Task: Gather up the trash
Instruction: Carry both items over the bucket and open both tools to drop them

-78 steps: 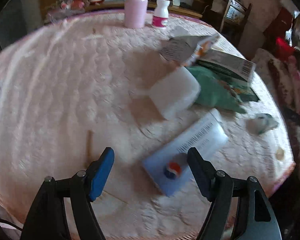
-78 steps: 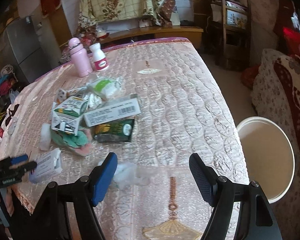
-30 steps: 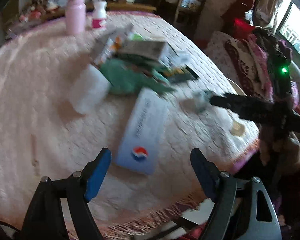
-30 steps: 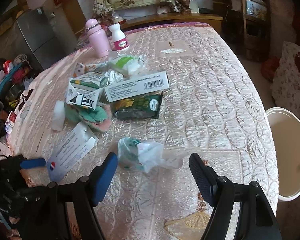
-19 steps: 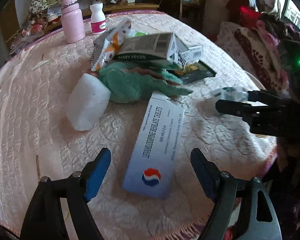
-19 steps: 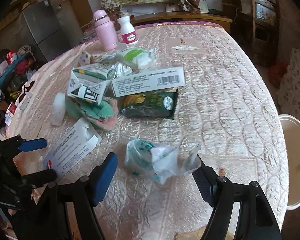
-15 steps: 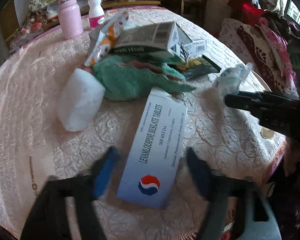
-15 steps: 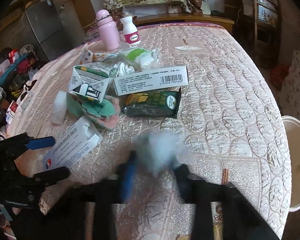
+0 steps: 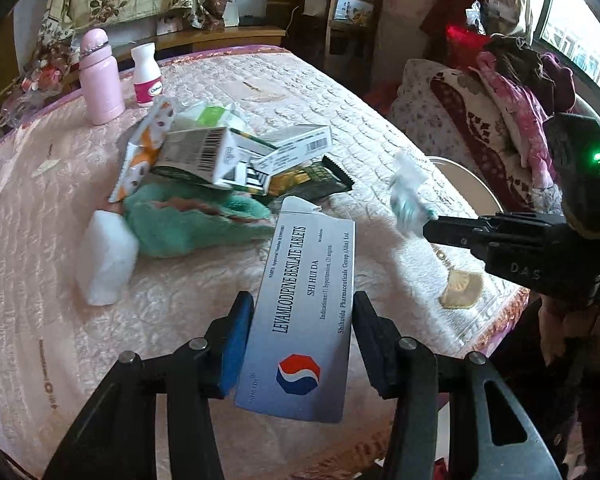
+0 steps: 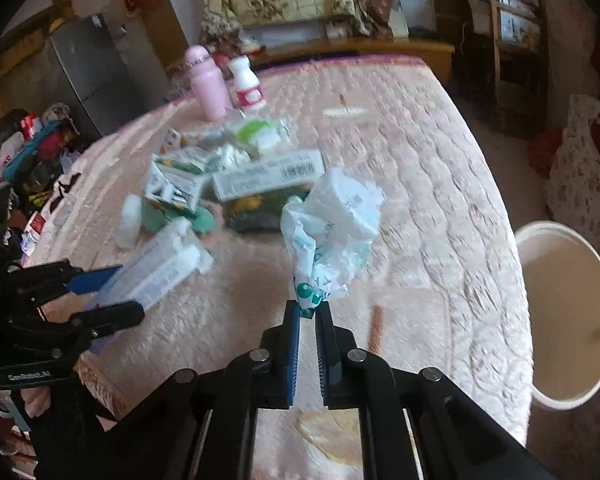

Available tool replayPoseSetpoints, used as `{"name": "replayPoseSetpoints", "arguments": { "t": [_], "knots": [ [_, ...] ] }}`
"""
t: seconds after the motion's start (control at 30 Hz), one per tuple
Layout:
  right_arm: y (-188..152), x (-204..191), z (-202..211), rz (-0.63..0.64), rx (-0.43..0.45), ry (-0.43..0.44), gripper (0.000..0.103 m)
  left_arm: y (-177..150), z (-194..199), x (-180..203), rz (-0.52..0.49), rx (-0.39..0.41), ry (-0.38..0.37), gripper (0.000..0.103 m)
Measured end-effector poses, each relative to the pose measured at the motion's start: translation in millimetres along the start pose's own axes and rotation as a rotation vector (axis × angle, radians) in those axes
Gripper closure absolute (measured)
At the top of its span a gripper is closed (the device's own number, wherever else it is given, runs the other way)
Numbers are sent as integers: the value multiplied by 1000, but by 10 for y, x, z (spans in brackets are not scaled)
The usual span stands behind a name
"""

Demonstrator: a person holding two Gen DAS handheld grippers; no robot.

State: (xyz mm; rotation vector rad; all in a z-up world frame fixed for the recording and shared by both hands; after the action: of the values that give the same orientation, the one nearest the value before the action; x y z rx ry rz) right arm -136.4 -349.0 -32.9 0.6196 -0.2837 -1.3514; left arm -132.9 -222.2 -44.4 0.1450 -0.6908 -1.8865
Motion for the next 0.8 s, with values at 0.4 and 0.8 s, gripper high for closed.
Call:
{"name": "replayPoseSetpoints", "arguments": {
  "t": [0.4,0.8],
  "knots": [
    [3,147,-114,-89,-12,-5,87,20,59,-42,22,12,9,51],
    [199,170,-123,-61,23,-38,17,40,10,16,31,9,0,51]
  ]
}}
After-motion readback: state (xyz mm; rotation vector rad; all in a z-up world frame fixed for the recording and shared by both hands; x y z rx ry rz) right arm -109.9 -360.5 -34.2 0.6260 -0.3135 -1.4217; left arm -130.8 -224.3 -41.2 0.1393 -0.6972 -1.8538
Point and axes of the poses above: each gripper's, at about its wrist camera, not at the fingertips, and z roughly against the way its jaws point, x to its right, y to its top, the point moved 10 cm from there along -z, roughly the way its jaws point, and after that the axes turned 7 degrees about z, right-handed, at the moved point
